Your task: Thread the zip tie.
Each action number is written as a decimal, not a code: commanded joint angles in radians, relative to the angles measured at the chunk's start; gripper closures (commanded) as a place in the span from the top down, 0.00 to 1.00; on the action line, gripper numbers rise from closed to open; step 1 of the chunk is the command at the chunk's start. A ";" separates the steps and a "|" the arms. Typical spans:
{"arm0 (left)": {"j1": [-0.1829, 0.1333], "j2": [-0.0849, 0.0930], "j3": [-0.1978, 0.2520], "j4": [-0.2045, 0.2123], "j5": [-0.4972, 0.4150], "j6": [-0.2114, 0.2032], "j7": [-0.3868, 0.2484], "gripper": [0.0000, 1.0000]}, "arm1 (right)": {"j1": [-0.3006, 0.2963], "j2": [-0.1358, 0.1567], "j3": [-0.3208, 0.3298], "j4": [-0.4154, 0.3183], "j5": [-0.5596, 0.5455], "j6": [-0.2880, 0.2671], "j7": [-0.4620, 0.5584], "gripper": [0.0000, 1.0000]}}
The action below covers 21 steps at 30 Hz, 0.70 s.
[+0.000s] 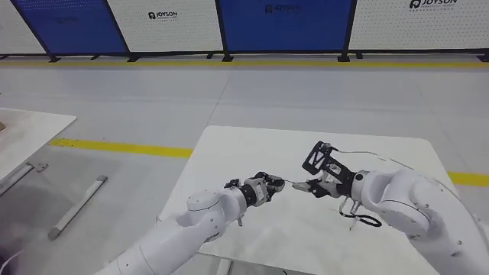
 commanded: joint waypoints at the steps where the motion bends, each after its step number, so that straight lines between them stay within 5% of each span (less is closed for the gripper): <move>1: 0.016 -0.004 0.024 -0.002 0.145 -0.077 0.012 0.00 | -0.034 0.004 0.036 0.026 0.111 0.012 -0.018 1.00; 8: 0.052 -0.025 0.075 0.025 0.402 -0.281 0.057 0.00 | -0.111 0.006 0.099 0.103 0.364 -0.005 -0.039 1.00; 21: 0.054 -0.028 0.078 0.028 0.411 -0.290 0.060 0.00 | -0.111 0.006 0.099 0.103 0.364 -0.005 -0.039 1.00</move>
